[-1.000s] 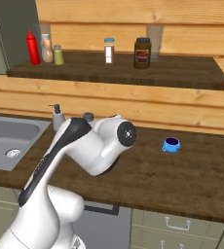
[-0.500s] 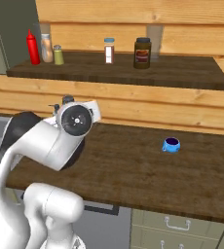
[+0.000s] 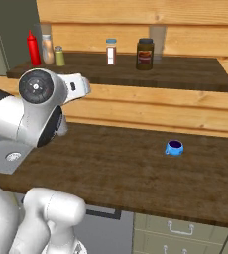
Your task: Put the shaker and condiment bottle from the counter next to their counterparts in the cabinet.
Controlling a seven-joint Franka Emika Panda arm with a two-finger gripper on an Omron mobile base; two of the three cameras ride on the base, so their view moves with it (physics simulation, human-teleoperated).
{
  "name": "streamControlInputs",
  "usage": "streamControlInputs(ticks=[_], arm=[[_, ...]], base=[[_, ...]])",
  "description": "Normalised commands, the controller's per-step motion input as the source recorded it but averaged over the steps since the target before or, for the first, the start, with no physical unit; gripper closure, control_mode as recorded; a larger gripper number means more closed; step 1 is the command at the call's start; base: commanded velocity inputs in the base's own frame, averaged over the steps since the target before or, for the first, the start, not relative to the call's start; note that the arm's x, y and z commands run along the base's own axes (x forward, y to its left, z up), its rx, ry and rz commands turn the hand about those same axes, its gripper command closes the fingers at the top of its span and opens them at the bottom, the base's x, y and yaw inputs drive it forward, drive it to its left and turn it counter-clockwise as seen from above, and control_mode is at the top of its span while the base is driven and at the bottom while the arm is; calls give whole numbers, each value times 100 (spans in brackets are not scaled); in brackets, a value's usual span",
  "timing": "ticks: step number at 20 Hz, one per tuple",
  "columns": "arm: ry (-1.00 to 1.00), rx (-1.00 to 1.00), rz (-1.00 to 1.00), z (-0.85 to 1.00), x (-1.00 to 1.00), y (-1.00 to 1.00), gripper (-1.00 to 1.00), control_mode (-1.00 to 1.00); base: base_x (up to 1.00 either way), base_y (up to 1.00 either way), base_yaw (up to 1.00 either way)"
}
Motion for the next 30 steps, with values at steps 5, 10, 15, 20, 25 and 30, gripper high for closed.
streamControlInputs(ticks=[5,10,15,20,25,30], arm=[[0,-1,-3,68,34,10,100,-100],[0,0,0,41,48,20,100,-100],[0,1,0,-10,78,27,100,-100],[0,0,0,-1,63,23,100,-100],[1,0,0,-2,46,1,100,-100],[0,0,0,-13,54,5,100,-100]], base=[[0,0,0],[0,0,0],[0,0,0],[0,0,0],[0,0,0],[0,0,0]])
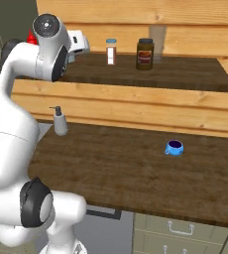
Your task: Put the shaker and condiment bottle from the counter next to their counterparts in the cabinet.
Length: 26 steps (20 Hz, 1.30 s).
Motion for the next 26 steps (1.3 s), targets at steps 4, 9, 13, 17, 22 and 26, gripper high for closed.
streamControlInputs(ticks=[4,9,13,17,22,26], arm=[[0,0,0,0,52,1,100,-100],[0,0,0,0,55,13,100,-100],[1,0,0,-2,11,33,100,-100],[0,0,1,-10,6,19,100,-100],[0,0,4,-18,3,1,100,-100],[0,0,5,-26,20,0,100,-100]], base=[[0,0,0],[0,0,0],[0,0,0],[0,0,0],[0,0,0],[0,0,0]])
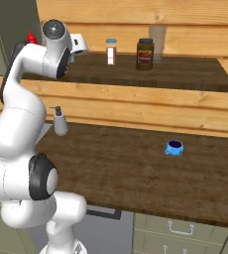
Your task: Put the shaker and condiment bottle from the counter next to their counterparts in the cabinet.
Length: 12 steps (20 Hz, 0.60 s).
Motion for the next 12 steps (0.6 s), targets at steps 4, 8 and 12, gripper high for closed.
streamControlInputs(ticks=[4,8,12], arm=[[0,0,5,-17,21,0,100,-100],[0,0,4,-6,24,0,100,-100],[0,0,2,0,24,0,100,-100]], base=[[0,0,0],[0,0,0],[0,0,0]])
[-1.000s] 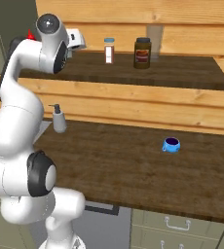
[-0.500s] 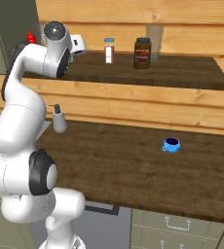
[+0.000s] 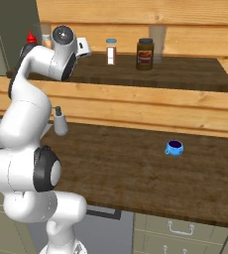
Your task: Put the shaker and condiment bottle from the counter next to their counterparts in the cabinet.
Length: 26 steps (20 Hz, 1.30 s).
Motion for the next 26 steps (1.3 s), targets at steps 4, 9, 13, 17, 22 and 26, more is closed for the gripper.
streamControlInputs(ticks=[4,9,13,17,22,26], arm=[[0,0,2,-1,21,1,100,-100],[0,0,0,-3,16,8,100,-100],[0,0,0,-8,20,9,100,-100],[0,0,0,-12,23,8,100,-100],[0,0,0,-15,26,10,100,-100],[0,0,0,-8,20,7,100,-100]], base=[[0,0,0],[0,0,0],[0,0,0],[0,0,0],[0,0,0],[0,0,0]])
